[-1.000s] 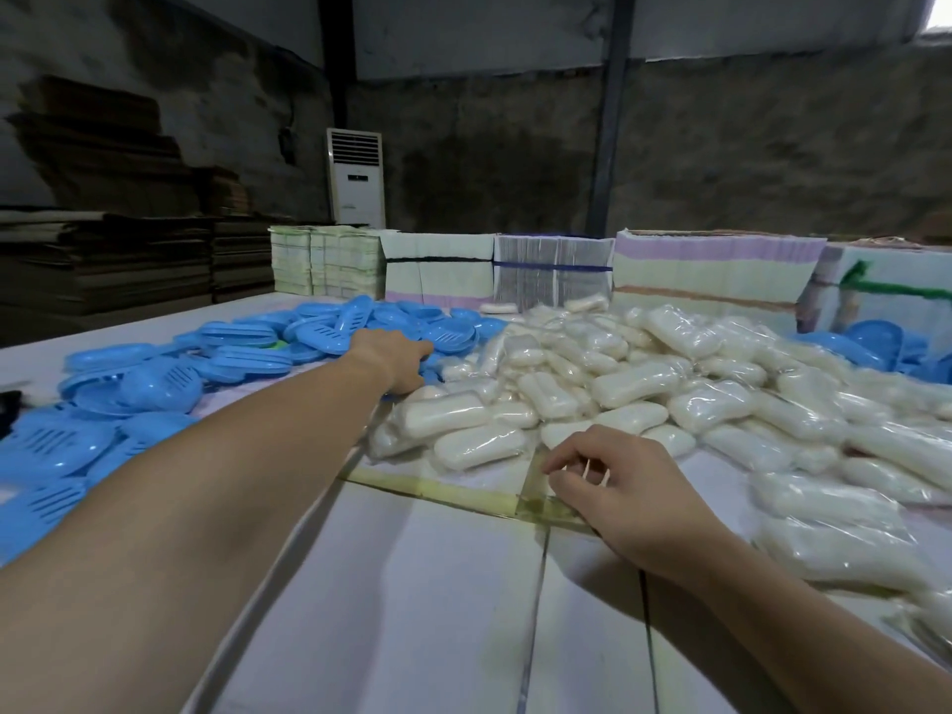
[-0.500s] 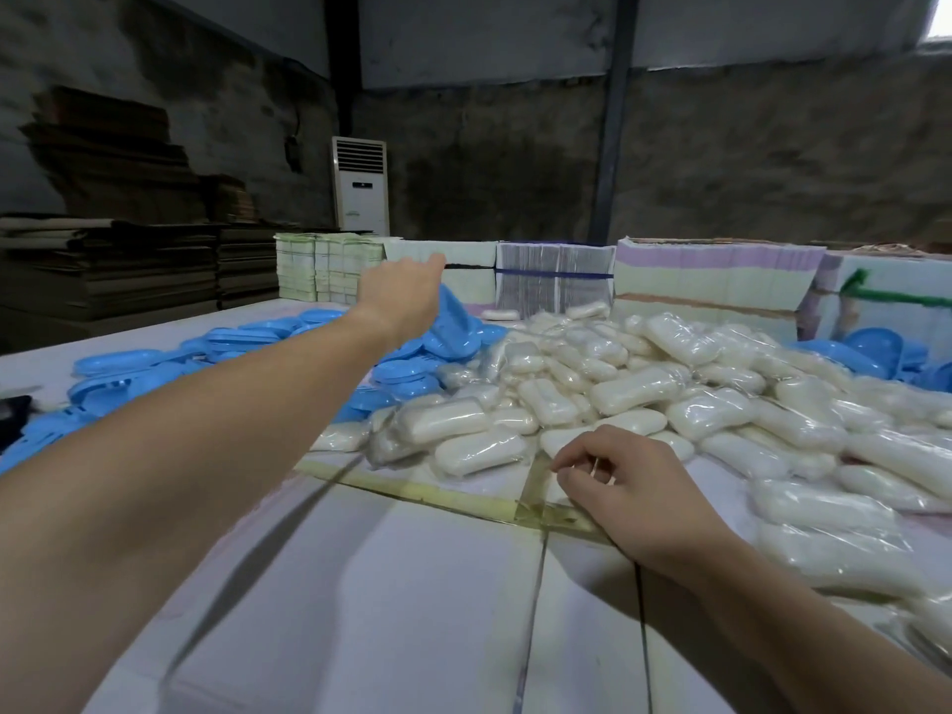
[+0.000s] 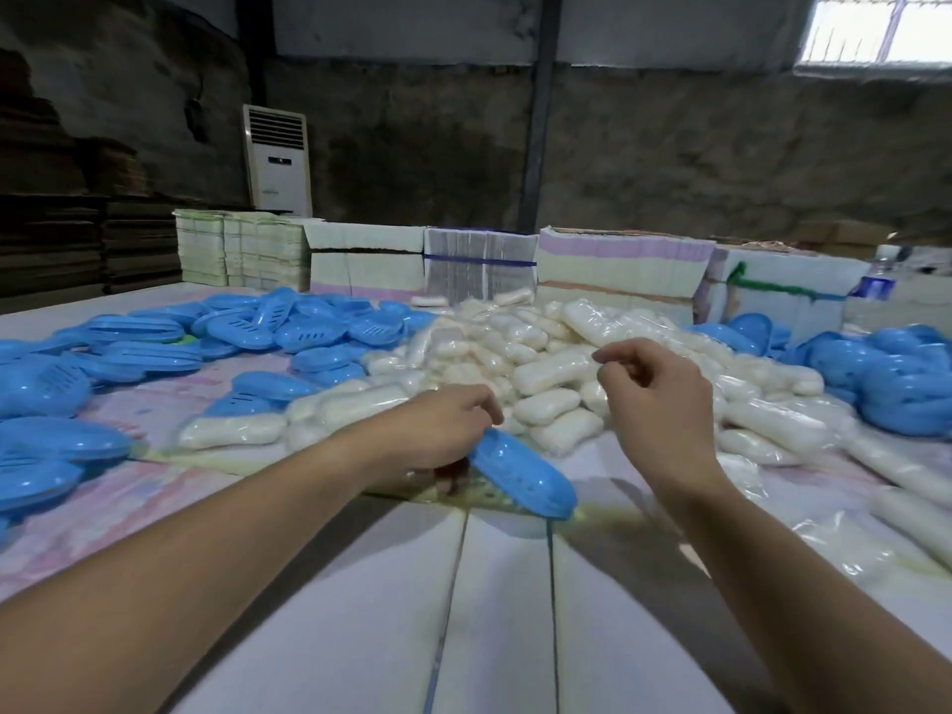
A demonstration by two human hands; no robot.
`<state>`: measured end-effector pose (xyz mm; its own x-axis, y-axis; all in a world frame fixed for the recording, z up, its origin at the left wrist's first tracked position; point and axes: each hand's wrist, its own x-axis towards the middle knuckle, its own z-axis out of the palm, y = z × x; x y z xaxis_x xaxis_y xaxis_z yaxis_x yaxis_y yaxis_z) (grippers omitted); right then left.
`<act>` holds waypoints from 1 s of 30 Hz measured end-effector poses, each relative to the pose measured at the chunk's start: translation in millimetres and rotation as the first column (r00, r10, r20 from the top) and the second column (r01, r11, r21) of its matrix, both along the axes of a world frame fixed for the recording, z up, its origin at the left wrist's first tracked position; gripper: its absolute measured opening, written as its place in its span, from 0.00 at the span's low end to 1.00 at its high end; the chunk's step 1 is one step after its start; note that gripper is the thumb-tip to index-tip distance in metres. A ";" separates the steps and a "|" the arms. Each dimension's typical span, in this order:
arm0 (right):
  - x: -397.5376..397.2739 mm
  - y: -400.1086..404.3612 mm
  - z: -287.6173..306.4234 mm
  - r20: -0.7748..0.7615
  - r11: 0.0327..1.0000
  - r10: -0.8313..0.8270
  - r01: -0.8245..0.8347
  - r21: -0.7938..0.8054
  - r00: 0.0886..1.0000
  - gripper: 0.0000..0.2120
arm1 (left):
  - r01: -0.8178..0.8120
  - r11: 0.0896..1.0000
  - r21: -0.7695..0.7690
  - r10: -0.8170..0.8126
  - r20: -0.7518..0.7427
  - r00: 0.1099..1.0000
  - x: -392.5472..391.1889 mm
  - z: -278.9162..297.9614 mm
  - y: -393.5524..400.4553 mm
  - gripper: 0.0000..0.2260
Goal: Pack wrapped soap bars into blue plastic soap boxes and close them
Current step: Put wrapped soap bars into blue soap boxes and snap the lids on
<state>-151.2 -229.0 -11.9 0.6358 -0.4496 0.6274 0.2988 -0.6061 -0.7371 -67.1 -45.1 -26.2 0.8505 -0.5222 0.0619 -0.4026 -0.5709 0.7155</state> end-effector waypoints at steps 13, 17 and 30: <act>-15.3 -48.4 38.5 -0.720 0.782 -0.278 -0.285 -0.554 0.636 0.14 | 0.393 0.912 0.119 -0.391 -0.042 0.920 -16.6 -3.0 20.5 0.22; -26.4 -71.7 27.4 -0.767 0.788 -0.281 -0.317 -0.528 0.578 0.20 | 0.364 0.923 0.121 -0.370 0.030 0.929 -14.3 -8.9 17.8 0.25; -20.3 -96.3 5.9 -0.739 0.848 -0.204 -0.261 -0.461 0.642 0.24 | 0.283 0.930 0.233 -0.336 0.231 0.913 -22.7 -16.6 2.7 0.26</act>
<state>-171.5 -325.2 -5.9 0.9777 -0.2049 0.0453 -0.1819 -0.9353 -0.3037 -89.8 -42.4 -42.9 0.6105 -0.7808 0.1332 -0.7392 -0.5012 0.4499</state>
